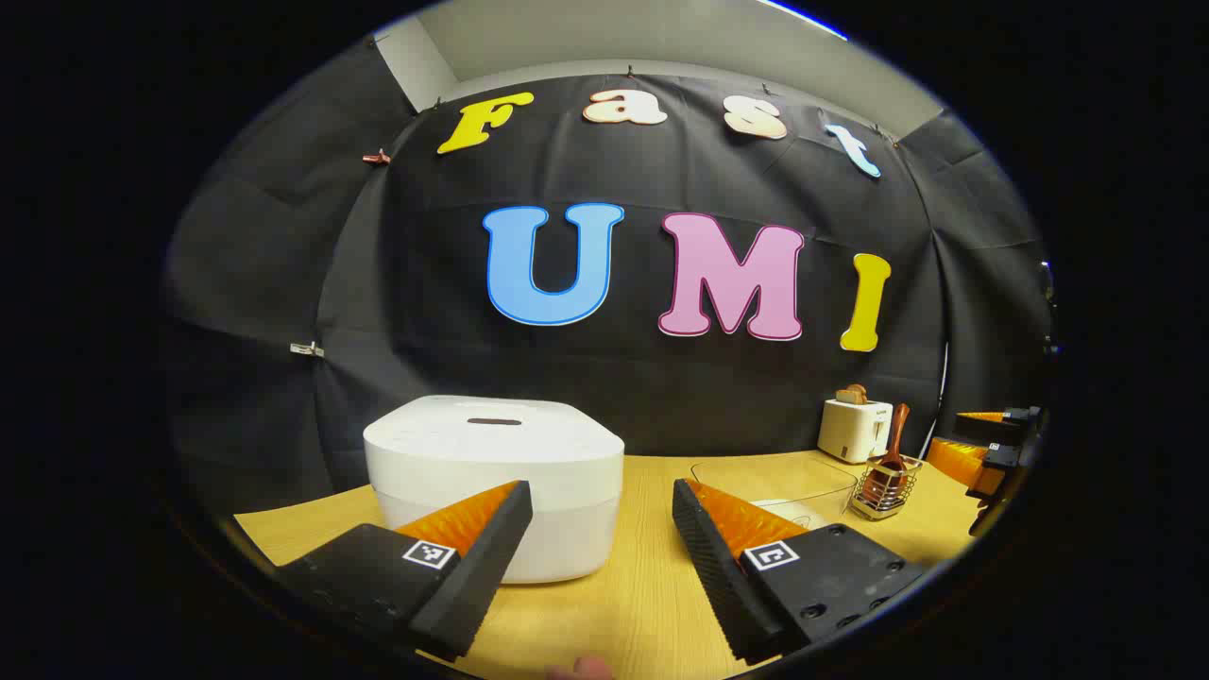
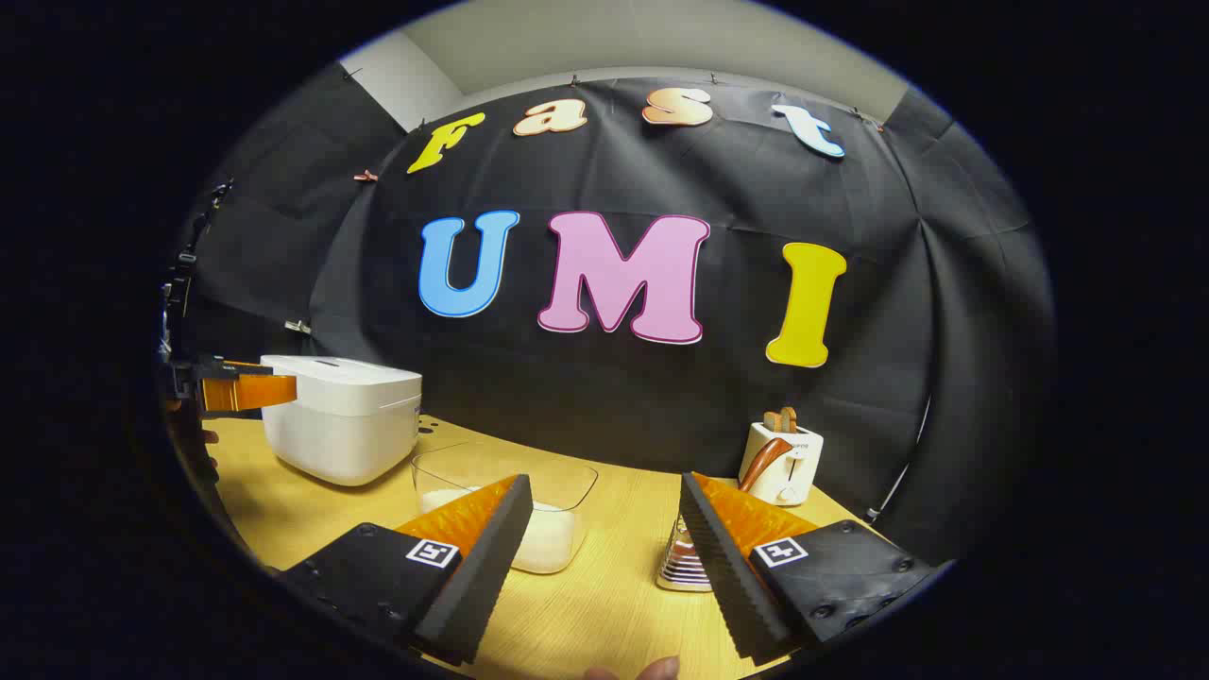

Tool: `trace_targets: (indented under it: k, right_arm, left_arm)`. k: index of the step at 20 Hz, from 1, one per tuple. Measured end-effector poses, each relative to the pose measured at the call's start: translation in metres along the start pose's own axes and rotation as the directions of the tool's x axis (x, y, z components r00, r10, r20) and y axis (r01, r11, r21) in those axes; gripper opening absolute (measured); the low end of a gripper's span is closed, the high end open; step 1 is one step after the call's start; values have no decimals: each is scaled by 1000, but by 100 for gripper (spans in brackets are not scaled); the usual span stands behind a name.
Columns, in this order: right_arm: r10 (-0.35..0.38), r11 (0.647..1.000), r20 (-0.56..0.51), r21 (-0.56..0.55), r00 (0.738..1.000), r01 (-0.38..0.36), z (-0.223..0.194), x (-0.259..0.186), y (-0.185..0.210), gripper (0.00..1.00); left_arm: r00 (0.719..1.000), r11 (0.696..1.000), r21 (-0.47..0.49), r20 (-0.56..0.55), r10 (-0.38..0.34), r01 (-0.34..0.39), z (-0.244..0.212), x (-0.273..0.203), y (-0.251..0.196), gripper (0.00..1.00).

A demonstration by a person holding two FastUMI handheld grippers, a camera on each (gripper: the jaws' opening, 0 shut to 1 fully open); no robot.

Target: Close the left gripper, press the button to open the rice cooker; take a wooden spoon from the chopstick holder with the right hand, scoop a spoonful of rice and pour it into the rice cooker, then put the wooden spoon back into the chopstick holder.

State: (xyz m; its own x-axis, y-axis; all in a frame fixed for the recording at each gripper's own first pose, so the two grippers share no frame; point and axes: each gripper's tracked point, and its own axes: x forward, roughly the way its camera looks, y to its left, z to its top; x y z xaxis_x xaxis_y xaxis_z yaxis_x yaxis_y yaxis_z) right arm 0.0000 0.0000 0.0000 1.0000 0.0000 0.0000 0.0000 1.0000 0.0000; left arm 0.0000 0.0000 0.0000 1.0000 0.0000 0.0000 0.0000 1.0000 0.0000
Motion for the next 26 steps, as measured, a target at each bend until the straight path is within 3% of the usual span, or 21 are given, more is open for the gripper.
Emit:
trace_targets:
  k: [24,26]
  right_arm:
    - [7,1000,23,17,1000,-8,4,-5,3,97]
    - [5,1000,26,16,1000,-5,5,-7,1,97]
  left_arm:
    - [1000,999,44,-5,12,-12,14,10,11,95]
    - [1000,999,34,0,7,-7,20,11,11,87]
